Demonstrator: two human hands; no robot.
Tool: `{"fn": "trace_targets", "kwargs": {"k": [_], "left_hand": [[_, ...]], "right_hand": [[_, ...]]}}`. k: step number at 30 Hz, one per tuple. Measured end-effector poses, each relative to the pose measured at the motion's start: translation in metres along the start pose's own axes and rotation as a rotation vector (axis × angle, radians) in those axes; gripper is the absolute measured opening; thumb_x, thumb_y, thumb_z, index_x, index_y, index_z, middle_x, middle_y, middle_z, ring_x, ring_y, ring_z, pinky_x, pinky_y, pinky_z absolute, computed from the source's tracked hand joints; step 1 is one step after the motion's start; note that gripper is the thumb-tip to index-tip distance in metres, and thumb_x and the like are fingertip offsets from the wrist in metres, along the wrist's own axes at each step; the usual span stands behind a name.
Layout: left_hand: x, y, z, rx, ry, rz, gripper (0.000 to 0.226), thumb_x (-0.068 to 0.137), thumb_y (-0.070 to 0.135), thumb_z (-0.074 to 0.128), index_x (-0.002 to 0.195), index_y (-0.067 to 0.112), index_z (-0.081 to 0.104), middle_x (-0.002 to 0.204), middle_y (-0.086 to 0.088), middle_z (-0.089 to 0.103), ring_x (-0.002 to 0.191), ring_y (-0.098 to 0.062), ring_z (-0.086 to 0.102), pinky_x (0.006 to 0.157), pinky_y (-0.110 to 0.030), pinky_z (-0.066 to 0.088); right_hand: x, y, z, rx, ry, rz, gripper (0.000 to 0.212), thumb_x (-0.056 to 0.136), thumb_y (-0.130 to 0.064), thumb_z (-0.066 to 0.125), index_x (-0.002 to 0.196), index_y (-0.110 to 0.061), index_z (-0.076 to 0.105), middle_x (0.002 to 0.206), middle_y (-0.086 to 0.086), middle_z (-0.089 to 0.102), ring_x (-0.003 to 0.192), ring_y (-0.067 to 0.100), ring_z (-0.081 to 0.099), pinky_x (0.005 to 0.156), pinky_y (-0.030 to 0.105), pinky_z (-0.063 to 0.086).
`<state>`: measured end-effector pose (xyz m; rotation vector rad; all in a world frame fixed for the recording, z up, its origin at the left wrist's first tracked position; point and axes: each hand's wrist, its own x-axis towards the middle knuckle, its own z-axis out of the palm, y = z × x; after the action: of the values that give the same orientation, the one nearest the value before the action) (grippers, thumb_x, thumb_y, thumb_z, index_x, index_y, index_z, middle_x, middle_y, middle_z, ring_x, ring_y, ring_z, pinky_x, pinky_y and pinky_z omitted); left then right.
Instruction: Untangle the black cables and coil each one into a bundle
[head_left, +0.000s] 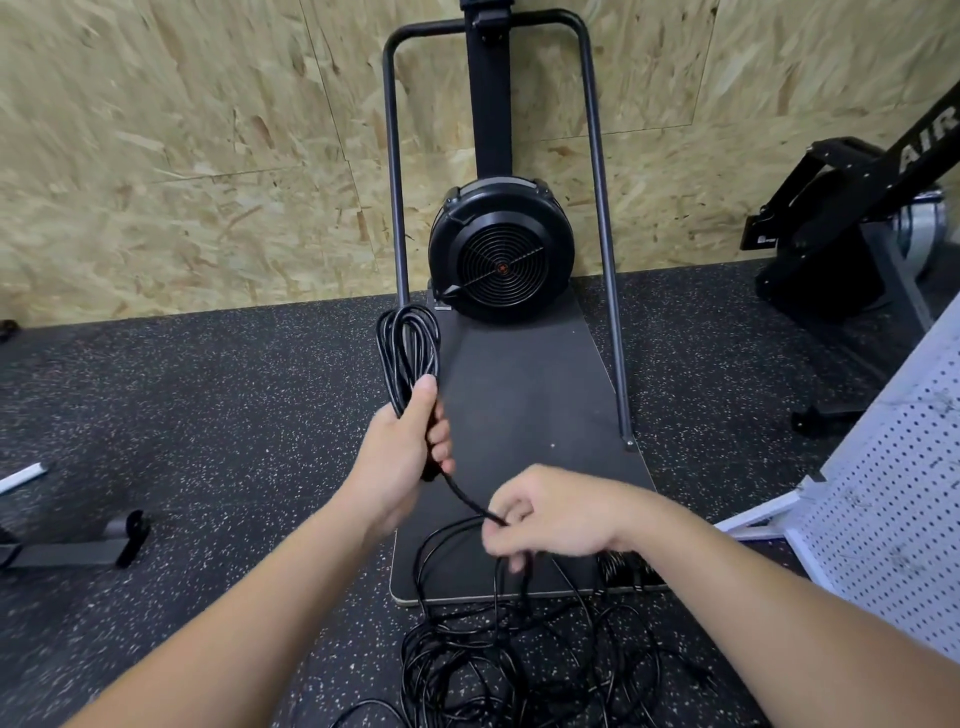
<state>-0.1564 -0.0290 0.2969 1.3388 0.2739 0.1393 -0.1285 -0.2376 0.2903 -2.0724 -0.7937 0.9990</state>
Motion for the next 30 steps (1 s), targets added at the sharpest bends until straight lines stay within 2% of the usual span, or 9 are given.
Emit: {"fn": "trace_targets", "kwargs": {"k": [3, 8, 12, 14, 17, 21, 24, 26, 30], "left_hand": [[0.008, -0.003, -0.02, 0.175, 0.062, -0.013, 0.042, 0.111, 0.051, 0.058, 0.082, 0.023, 0.047, 0.068, 0.002, 0.036, 0.059, -0.018, 0.033, 0.053, -0.032, 0.04], [-0.003, -0.003, -0.012, 0.392, -0.033, 0.033, 0.043, 0.112, 0.05, 0.056, 0.086, 0.018, 0.045, 0.065, 0.002, 0.035, 0.057, -0.019, 0.032, 0.056, -0.035, 0.035], [-0.022, -0.003, 0.011, 0.385, -0.184, -0.164, 0.07, 0.095, 0.089, 0.047, 0.082, 0.022, 0.06, 0.068, 0.0, 0.046, 0.056, -0.017, 0.04, 0.053, -0.029, 0.033], [-0.023, -0.004, 0.015, 0.359, -0.301, -0.246, 0.067, 0.086, 0.094, 0.056, 0.078, 0.028, 0.062, 0.072, 0.003, 0.048, 0.061, -0.016, 0.039, 0.059, -0.034, 0.031], [-0.021, -0.011, 0.009, 0.549, -0.473, -0.166, 0.026, 0.093, 0.056, 0.082, 0.091, 0.031, 0.077, 0.086, 0.002, 0.066, 0.08, -0.013, 0.053, 0.075, -0.036, 0.04], [-0.015, -0.023, 0.004, 0.564, -0.324, -0.059, 0.009, 0.089, 0.018, 0.073, 0.091, 0.012, 0.067, 0.079, 0.002, 0.053, 0.075, -0.015, 0.044, 0.072, -0.039, 0.036], [-0.011, -0.018, 0.0, 0.408, -0.203, -0.058, 0.015, 0.087, 0.011, 0.067, 0.082, 0.02, 0.056, 0.069, -0.003, 0.041, 0.062, -0.018, 0.036, 0.061, -0.037, 0.031], [-0.009, -0.015, -0.003, 0.339, -0.159, -0.043, 0.026, 0.089, 0.019, 0.069, 0.073, 0.025, 0.05, 0.067, -0.002, 0.038, 0.058, -0.019, 0.035, 0.059, -0.035, 0.031], [-0.009, -0.012, -0.002, 0.323, -0.161, -0.035, 0.039, 0.099, 0.034, 0.069, 0.066, 0.03, 0.048, 0.067, -0.001, 0.04, 0.057, -0.02, 0.038, 0.061, -0.037, 0.029]], "right_hand": [[-0.007, -0.009, -0.019, 0.016, 0.27, -0.06, 0.017, 0.098, -0.036, 0.079, 0.09, -0.021, 0.082, 0.064, -0.007, 0.069, 0.06, 0.01, 0.055, 0.065, 0.025, 0.044], [-0.006, -0.022, -0.017, 0.436, 0.341, -0.272, 0.029, 0.101, -0.033, 0.079, 0.09, -0.006, 0.082, 0.064, 0.012, 0.056, 0.069, 0.022, 0.049, 0.09, 0.039, 0.049], [0.008, -0.024, -0.012, 0.591, 0.555, -0.143, 0.04, 0.098, -0.036, 0.082, 0.086, 0.001, 0.077, 0.063, 0.004, 0.043, 0.059, 0.018, 0.034, 0.063, 0.035, 0.032], [0.009, -0.025, -0.012, 0.617, 0.603, -0.08, 0.046, 0.095, -0.036, 0.085, 0.086, 0.008, 0.075, 0.061, 0.003, 0.044, 0.057, 0.018, 0.033, 0.057, 0.032, 0.028], [0.007, -0.026, -0.011, 0.625, 0.642, -0.02, 0.042, 0.091, -0.033, 0.089, 0.083, 0.006, 0.076, 0.06, 0.001, 0.053, 0.052, 0.013, 0.045, 0.053, 0.023, 0.04], [0.004, -0.023, -0.013, 0.777, 0.375, -0.155, 0.033, 0.097, -0.028, 0.085, 0.104, 0.004, 0.079, 0.085, 0.007, 0.073, 0.079, 0.016, 0.068, 0.078, 0.03, 0.057], [0.0, -0.01, -0.016, 0.525, 0.324, -0.17, 0.014, 0.099, -0.022, 0.082, 0.109, -0.012, 0.082, 0.104, -0.001, 0.083, 0.097, 0.01, 0.074, 0.096, 0.024, 0.054], [0.0, 0.0, -0.016, 0.312, 0.379, -0.094, 0.012, 0.098, -0.03, 0.082, 0.105, -0.022, 0.084, 0.106, -0.005, 0.083, 0.104, 0.01, 0.076, 0.105, 0.03, 0.054], [0.005, 0.002, -0.017, 0.126, 0.485, -0.051, 0.024, 0.103, -0.04, 0.072, 0.092, -0.021, 0.081, 0.076, 0.005, 0.071, 0.07, 0.014, 0.06, 0.074, 0.041, 0.053]]}}
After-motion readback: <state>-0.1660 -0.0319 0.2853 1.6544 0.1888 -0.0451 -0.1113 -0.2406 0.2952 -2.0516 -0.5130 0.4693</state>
